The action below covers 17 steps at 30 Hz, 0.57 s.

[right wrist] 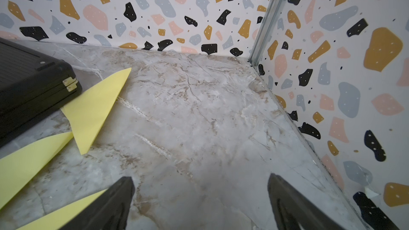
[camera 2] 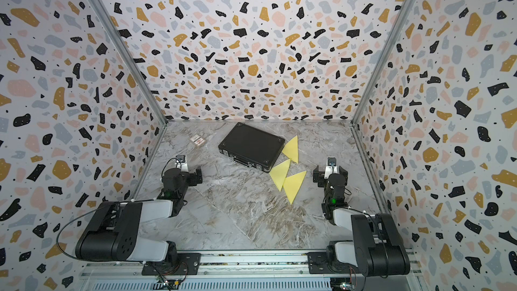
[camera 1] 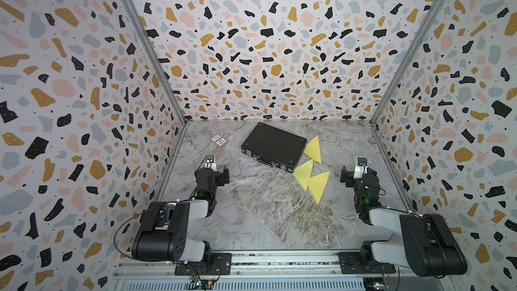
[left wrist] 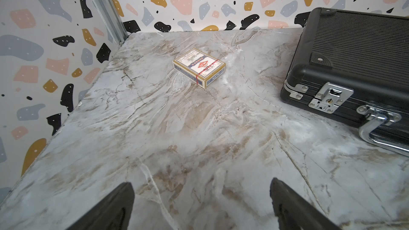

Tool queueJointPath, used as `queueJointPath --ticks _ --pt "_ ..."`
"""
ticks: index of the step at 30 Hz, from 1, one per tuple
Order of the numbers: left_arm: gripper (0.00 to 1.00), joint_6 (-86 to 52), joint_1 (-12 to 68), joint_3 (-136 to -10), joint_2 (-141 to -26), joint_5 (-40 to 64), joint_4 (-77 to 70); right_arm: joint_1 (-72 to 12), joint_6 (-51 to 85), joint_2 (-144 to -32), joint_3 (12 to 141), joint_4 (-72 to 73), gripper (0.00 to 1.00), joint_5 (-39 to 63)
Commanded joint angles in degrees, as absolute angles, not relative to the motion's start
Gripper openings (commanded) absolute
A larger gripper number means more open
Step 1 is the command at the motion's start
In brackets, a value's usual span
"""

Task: Fold the square paper diagonally
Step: Reset both arms

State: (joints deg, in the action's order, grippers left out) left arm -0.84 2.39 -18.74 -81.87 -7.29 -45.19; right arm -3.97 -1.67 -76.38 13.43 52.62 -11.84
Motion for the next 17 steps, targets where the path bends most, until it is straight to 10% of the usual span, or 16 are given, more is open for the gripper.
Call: queueJointPath --ticks 1,17 --pt "0.99 -1.05 2.2 -18.85 -81.48 -6.53 -47.64 -3.74 -1.63 -81.92 16.41 53.91 0.99 -10.99" --pt "0.99 -0.99 2.2 -18.76 -81.55 -6.5 -47.91 -3.72 -1.71 -86.55 19.77 50.92 1.0 -10.66"
